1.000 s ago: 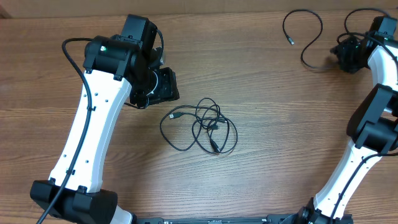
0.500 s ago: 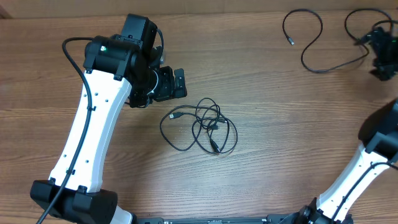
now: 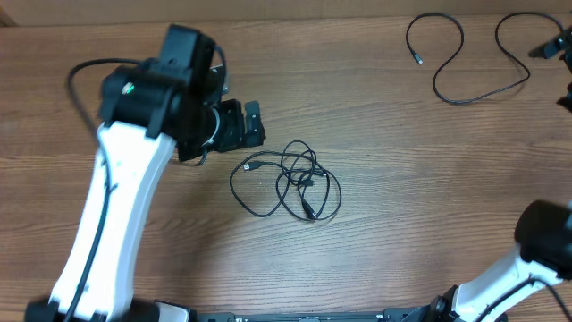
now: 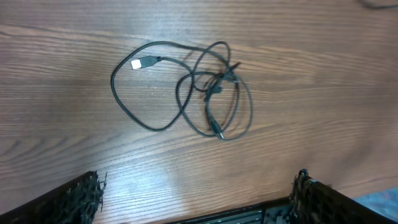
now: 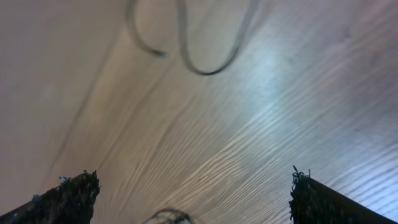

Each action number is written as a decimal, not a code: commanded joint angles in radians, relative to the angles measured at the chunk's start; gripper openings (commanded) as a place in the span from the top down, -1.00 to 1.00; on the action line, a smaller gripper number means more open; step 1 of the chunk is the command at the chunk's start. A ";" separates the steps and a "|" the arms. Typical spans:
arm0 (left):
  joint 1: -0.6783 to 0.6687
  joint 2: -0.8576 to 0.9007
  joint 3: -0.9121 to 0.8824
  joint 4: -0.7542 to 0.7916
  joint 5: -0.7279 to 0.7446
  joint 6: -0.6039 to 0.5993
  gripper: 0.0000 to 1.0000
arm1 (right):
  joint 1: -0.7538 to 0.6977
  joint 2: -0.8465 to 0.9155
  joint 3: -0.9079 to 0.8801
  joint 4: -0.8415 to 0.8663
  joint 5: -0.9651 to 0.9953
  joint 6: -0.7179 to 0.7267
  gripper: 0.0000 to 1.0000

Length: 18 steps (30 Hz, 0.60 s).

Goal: Untangle cables

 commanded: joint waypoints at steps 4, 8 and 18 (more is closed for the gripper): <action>-0.005 -0.159 0.004 -0.088 -0.032 -0.024 -0.99 | 0.172 -0.235 -0.027 0.000 0.001 -0.058 -1.00; -0.005 -0.219 0.004 -0.168 -0.123 -0.057 -0.99 | 0.335 -0.381 -0.166 0.000 0.043 -0.058 -1.00; -0.005 -0.327 -0.027 -0.178 -0.184 -0.081 -0.99 | 0.645 -0.587 -0.636 0.049 0.045 -0.052 -1.00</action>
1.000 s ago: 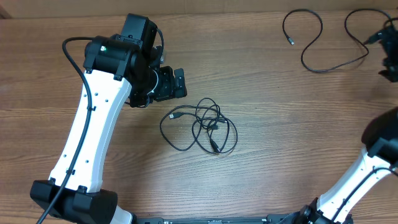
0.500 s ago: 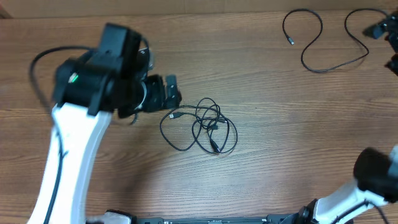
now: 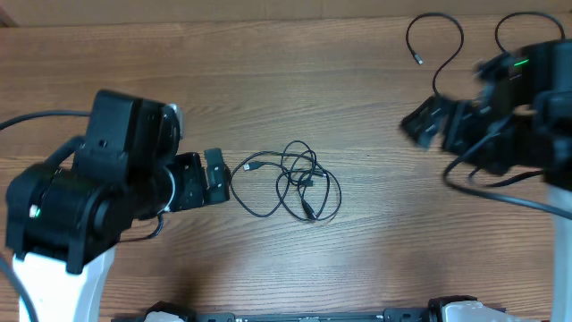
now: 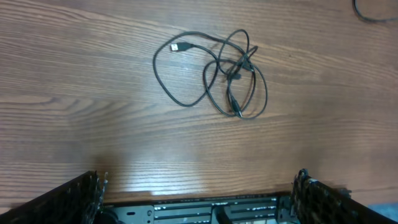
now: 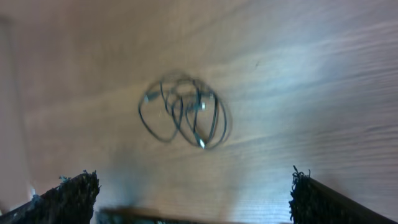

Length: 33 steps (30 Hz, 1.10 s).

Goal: Untangle cables

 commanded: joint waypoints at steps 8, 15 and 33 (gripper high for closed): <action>-0.005 -0.037 -0.156 0.026 -0.081 -0.091 -0.99 | 0.177 -0.013 -0.443 0.236 -0.061 0.060 -1.00; -0.005 -0.026 -0.324 0.159 -0.037 -0.090 -0.99 | 0.221 0.021 -0.620 0.455 -0.183 0.078 -1.00; -0.005 0.206 -0.443 0.257 0.036 -0.078 -1.00 | 0.241 0.125 -0.666 0.644 -0.175 0.222 -1.00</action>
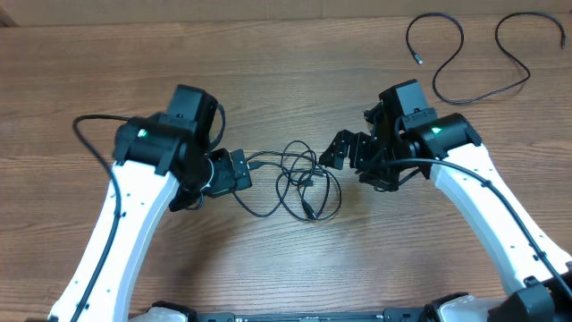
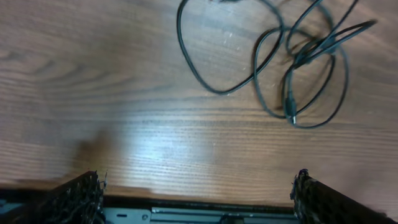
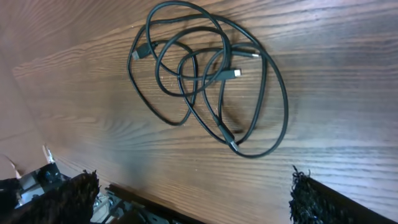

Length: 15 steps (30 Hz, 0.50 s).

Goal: Untangle cables

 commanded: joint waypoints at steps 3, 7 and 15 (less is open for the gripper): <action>-0.005 0.086 -0.005 0.024 0.040 0.049 -0.93 | 0.016 0.008 -0.006 0.028 -0.005 0.010 -1.00; -0.017 0.164 -0.005 0.142 0.154 0.156 -0.75 | 0.008 0.008 -0.006 0.003 -0.003 0.009 -1.00; -0.155 0.319 -0.005 0.346 0.314 0.262 -0.46 | -0.116 0.008 -0.006 -0.069 0.025 -0.002 -1.00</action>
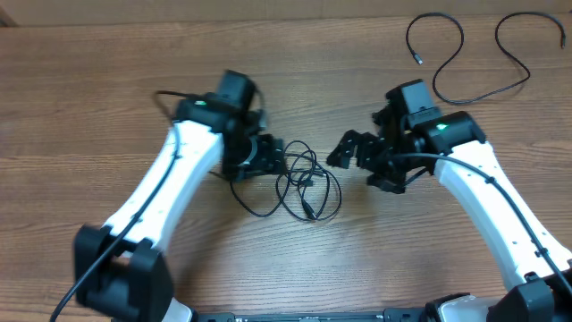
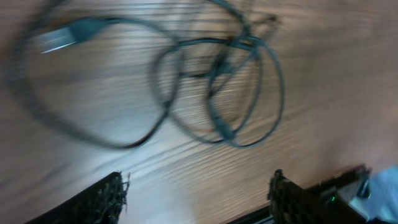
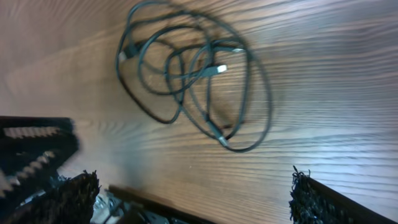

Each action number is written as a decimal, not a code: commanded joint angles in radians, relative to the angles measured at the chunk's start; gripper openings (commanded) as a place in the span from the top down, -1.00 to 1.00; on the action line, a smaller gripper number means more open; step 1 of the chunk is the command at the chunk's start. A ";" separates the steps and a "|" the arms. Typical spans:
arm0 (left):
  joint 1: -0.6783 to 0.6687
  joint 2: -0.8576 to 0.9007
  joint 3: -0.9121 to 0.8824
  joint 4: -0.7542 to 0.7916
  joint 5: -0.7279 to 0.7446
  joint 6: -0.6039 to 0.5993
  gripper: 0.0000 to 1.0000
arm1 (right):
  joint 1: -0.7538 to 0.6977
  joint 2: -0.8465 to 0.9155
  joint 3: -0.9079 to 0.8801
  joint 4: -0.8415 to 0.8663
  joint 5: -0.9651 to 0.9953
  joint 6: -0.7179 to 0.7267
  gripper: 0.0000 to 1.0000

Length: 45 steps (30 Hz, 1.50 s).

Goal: Untangle cables

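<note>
A tangle of thin black cables (image 1: pixel 299 182) lies in the middle of the wooden table, also in the left wrist view (image 2: pixel 217 93) and the right wrist view (image 3: pixel 193 87). A silver USB plug (image 2: pixel 59 38) ends its left loop. My left gripper (image 1: pixel 268 156) is at the tangle's upper left edge, over the plug end, open with bare wood between its fingers (image 2: pixel 102 199). The right gripper (image 1: pixel 350 150) hovers just right of the tangle, open and empty, one finger (image 3: pixel 317 199) at the frame corner.
A separate black cable (image 1: pixel 460 58) lies in loops at the table's far right corner. The left arm's black supply cable (image 1: pixel 174 98) arcs behind its wrist. The table's front edge (image 3: pixel 161 208) shows in the right wrist view.
My left gripper has shifted right and up, from the tangle's left side to its upper left edge over the plug. The right gripper has barely moved. The tangle lies unchanged.
First my left gripper was above left of the tangle and the right arm was off at the far right. Then the left gripper drew back left while the right came in. Both then flanked the tangle, open. Now the left reaches its edge.
</note>
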 commanded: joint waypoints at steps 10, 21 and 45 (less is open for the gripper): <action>-0.160 0.208 -0.003 0.147 -0.073 0.014 -0.47 | -0.250 0.005 -0.006 -0.100 0.013 -0.072 -1.00; -0.154 0.253 0.021 0.178 -0.061 -0.011 0.91 | -0.230 0.005 -0.008 -0.134 0.017 -0.169 -1.00; -0.154 0.080 0.700 -0.350 -0.065 -0.011 0.91 | -0.230 0.005 -0.130 0.005 0.016 -0.180 -1.00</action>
